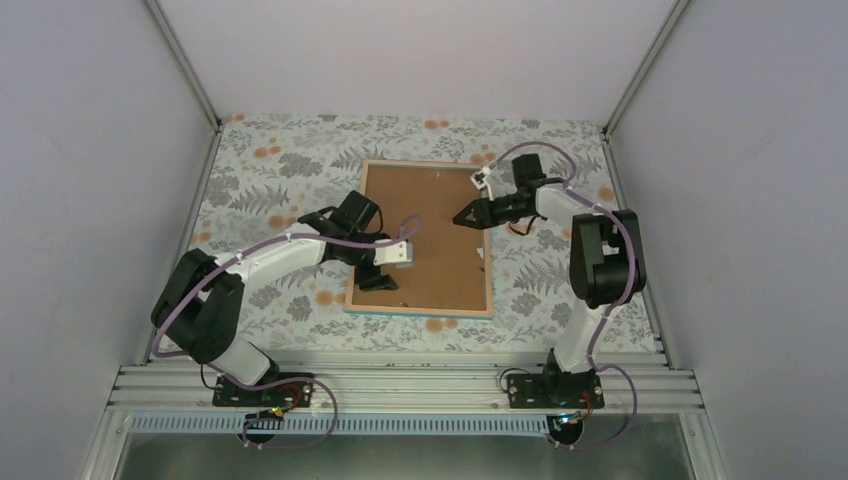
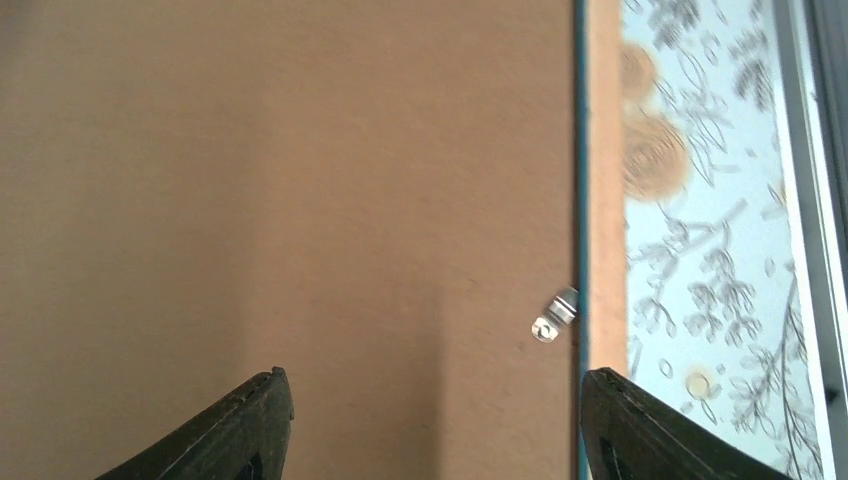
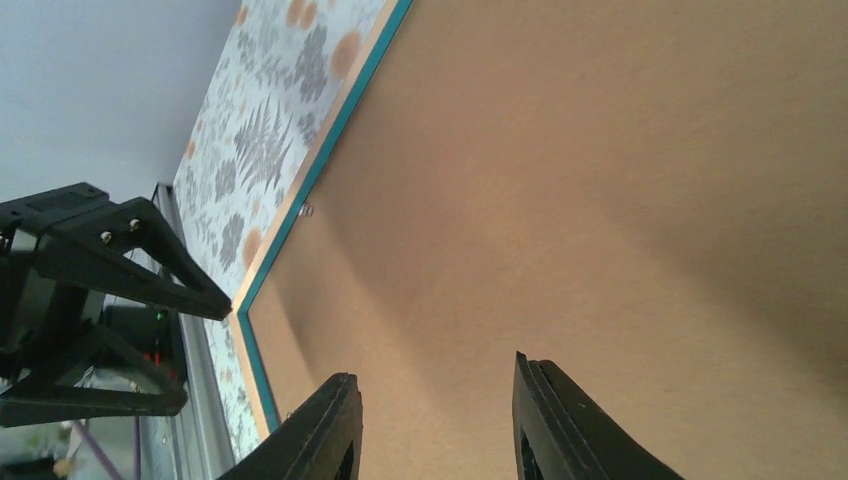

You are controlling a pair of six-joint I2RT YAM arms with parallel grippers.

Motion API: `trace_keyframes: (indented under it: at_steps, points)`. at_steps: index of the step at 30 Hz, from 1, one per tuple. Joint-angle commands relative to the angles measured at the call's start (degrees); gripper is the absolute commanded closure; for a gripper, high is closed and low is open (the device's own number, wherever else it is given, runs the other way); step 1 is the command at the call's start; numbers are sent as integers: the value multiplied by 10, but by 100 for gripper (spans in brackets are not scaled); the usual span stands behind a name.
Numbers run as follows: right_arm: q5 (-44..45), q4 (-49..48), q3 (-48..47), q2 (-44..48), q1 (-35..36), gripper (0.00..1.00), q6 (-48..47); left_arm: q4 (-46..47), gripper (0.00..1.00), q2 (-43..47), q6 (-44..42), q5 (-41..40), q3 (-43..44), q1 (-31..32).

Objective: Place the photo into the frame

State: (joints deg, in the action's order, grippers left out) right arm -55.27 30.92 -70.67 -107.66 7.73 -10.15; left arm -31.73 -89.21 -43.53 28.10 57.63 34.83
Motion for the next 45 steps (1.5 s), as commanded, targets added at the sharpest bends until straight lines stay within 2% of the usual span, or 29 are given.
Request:
trace_keyframes:
  at_steps: [1, 9, 17, 25, 36, 45]
  points:
    - [-10, 13, 19, -7, 34, 63, -35, -9, 28, 27, -94, 2, -29, 18]
    - [0, 27, 60, -18, 79, 67, -66, 7, 29, 31, -246, -26, -72, 81]
    - [-2, 23, 108, -18, 96, 69, -80, 13, 31, -33, -242, -38, -32, 103]
    - [6, 13, 130, -41, 99, 72, -85, -1, 33, -53, -269, -47, -39, 117]
    - [25, 0, 144, -48, 98, 75, -85, -29, 44, -83, -292, -72, -35, 137]
    - [28, -2, 147, -50, 98, 76, -85, -51, 63, -68, -312, -77, -53, 146]
